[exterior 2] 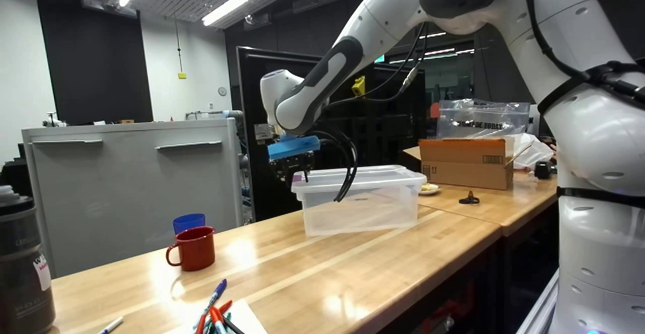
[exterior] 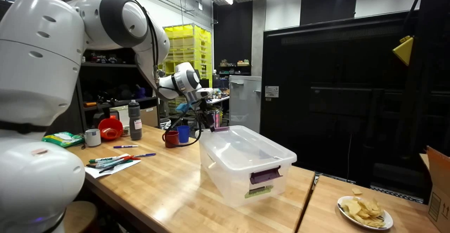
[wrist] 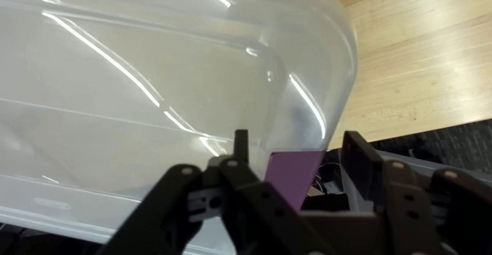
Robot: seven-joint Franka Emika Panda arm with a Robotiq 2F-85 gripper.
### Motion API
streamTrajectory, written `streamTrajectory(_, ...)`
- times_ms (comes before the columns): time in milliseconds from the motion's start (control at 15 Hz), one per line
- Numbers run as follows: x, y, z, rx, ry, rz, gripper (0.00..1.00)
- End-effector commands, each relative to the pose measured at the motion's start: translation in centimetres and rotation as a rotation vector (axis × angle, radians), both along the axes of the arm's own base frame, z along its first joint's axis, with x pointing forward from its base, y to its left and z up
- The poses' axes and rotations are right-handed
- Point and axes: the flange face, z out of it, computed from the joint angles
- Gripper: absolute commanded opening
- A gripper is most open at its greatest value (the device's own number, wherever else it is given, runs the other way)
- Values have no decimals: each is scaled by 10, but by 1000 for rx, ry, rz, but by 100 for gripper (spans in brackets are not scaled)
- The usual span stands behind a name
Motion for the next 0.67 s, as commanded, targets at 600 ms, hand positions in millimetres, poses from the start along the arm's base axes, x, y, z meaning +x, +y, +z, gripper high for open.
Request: streamTrajectory(600, -31, -15, -8, -86, 116, -61, 100)
